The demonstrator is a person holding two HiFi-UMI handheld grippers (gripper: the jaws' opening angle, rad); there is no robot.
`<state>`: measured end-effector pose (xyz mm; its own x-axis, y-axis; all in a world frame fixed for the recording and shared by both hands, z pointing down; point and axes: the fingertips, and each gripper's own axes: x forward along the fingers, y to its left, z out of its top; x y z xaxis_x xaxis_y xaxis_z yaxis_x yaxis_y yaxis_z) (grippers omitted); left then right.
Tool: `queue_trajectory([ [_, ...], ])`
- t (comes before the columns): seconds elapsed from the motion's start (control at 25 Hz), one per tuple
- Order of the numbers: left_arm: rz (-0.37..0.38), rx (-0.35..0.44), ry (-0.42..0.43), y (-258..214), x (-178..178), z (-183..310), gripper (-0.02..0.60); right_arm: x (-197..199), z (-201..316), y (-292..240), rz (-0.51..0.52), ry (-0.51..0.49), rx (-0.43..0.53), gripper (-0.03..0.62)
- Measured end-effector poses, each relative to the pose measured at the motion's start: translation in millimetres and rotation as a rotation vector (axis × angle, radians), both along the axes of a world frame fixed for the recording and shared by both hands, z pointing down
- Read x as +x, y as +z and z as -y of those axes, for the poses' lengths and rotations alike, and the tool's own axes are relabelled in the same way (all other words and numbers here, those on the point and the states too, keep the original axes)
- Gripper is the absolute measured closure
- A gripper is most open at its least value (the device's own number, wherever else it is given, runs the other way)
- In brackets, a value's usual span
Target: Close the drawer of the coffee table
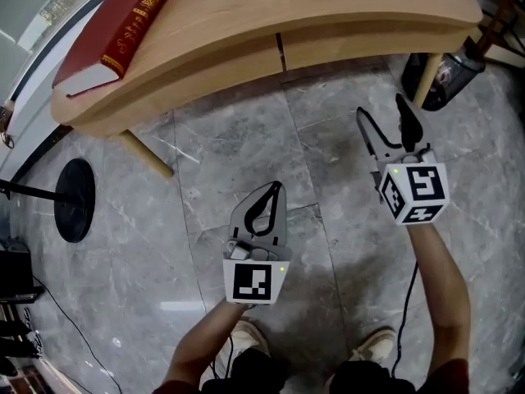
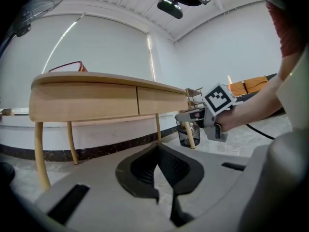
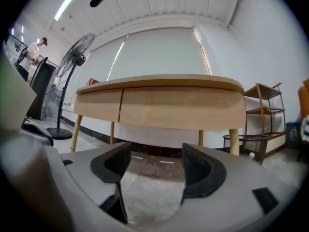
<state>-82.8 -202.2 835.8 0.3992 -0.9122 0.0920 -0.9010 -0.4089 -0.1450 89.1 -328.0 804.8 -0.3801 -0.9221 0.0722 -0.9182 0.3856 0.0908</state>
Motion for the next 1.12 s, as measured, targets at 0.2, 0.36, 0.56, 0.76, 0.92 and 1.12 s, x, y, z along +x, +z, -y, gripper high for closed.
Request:
queue_trajectory([
  [0.2, -0.020, 0.012, 0.001, 2.0, 3.2, -9.6, 0.575, 14.0, -57.5, 27.9, 0.063, -0.011, -0.059, 0.273],
  [0.36, -0.017, 0.000, 0.002, 7.5, 0.7, -20.0, 0.575, 26.7, -107.5, 46.2, 0.075, 0.006, -0.101, 0.273],
  [0.56, -0.062, -0.018, -0.017, 12.8, -3.7, -37.3, 0.575, 35.8, -156.6, 55.7, 0.071, 0.051, -0.126, 0.273],
  [0.76, -0.071, -0.029, -0.028, 19.7, -8.9, -57.5, 0.577, 32.2, -187.9, 51.3, 0.069, 0.057, -0.112, 0.275],
  [0.92, 0.004, -0.026, -0.011, 29.3, -10.3, -74.0, 0.575, 24.5, -200.5, 49.4, 0.049, 0.043, -0.092, 0.274],
  [1.12, 0.087, -0.040, 0.017, 39.6, -14.0, -89.5, 0.577, 18.8, -208.4, 55.7, 0.013, 0.026, -0.085, 0.275],
])
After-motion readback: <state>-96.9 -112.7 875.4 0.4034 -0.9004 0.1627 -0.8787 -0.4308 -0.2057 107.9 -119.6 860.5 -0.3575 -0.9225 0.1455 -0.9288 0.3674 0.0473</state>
